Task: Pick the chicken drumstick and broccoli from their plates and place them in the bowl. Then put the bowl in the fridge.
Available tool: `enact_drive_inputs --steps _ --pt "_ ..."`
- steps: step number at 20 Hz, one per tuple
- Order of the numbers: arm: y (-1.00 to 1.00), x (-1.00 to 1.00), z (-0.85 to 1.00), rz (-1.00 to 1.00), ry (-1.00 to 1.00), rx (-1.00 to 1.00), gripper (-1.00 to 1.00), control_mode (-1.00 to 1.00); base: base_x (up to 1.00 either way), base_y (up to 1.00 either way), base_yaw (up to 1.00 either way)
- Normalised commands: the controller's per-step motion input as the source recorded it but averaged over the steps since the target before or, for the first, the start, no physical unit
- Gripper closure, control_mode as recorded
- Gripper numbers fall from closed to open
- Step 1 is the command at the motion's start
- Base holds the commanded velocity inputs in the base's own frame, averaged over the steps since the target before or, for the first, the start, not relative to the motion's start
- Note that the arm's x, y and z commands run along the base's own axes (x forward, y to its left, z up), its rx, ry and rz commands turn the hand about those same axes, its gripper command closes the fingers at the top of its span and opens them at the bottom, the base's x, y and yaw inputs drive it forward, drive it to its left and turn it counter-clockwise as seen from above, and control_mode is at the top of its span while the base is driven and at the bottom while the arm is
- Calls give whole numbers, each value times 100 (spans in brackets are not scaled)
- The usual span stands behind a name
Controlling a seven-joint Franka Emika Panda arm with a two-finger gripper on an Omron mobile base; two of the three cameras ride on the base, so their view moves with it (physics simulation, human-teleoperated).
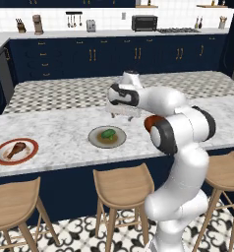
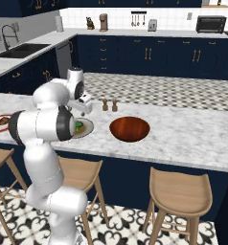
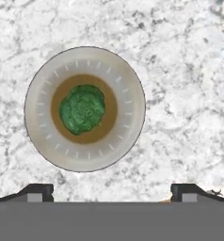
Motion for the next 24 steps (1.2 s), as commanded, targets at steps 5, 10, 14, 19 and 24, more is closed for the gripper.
enact_drive_inputs --steps 5,10,14,19,24 --pt "25 77 -65 0 24 3 -100 -100 0 0 0" --pt "21 72 -59 0 27 0 -100 -100 0 0 0" --pt "18 65 -45 -1 18 0 -100 -100 0 0 0" --pt "3 9 -35 -12 12 0 -100 -100 0 0 0" --pt "0 -36 -25 -16 7 0 -100 -100 0 0 0"
